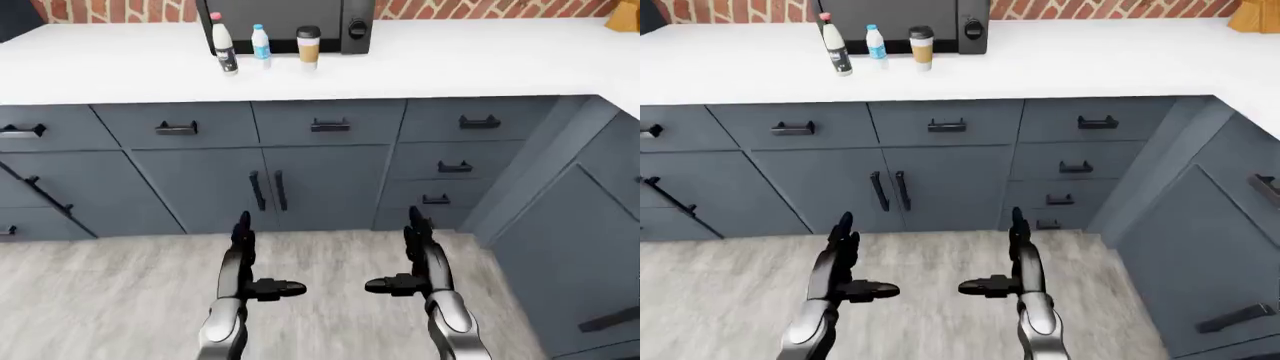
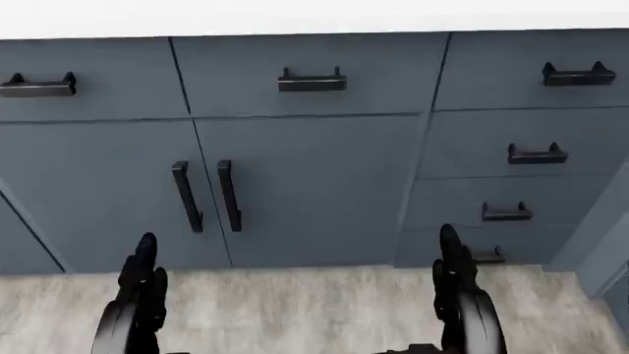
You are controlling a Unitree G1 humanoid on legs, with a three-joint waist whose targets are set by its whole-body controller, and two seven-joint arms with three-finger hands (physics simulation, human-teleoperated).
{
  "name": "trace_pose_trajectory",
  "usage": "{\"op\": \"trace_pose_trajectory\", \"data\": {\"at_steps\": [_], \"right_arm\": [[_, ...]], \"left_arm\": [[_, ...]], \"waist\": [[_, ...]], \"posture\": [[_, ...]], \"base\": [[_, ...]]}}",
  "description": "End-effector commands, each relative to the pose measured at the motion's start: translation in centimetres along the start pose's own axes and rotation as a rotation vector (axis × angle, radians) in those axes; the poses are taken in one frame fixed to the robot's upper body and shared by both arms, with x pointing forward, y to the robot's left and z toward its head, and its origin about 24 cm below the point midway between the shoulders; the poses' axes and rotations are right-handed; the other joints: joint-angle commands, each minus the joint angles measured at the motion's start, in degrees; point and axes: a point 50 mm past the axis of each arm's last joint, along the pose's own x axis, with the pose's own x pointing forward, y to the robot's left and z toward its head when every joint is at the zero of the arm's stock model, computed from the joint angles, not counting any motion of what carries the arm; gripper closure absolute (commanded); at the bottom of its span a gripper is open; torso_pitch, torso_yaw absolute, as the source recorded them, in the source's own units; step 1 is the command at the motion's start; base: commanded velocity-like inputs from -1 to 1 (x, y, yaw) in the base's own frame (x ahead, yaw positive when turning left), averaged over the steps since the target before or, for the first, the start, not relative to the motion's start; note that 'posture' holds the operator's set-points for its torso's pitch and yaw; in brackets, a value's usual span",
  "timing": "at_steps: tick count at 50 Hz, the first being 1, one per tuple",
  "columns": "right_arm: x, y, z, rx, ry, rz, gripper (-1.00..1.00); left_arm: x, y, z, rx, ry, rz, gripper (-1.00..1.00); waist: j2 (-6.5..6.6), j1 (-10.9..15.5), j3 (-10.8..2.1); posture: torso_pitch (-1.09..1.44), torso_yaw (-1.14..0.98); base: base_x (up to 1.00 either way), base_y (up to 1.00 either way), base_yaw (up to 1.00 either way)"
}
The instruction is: Move the drinks to the dining counter.
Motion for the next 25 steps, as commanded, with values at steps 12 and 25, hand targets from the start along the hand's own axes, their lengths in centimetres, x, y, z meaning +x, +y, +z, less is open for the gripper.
{"op": "trace_pose_trajectory", "data": {"at_steps": [12, 25], "right_arm": [[-0.2, 0.5, 6.3, -0.047, -0.223, 0.006, -1.00], [-0.7, 0.3, 12.7, -0.037, -0.306, -0.016, -1.00]], "left_arm": [[-0.6, -0.2, 7.1, 0.040, -0.233, -0.019, -1.00], [-1.2, 1.5, 16.4, 0.061, -0.324, 0.023, -1.00]], "waist": [[-0.29, 0.51, -4.52], [0.02, 0.46, -5.29]], "posture": [[0.00, 0.00], [0.00, 0.00]], "base": [[0.00, 0.00, 0.00], [0.00, 0.00, 0.00]]}}
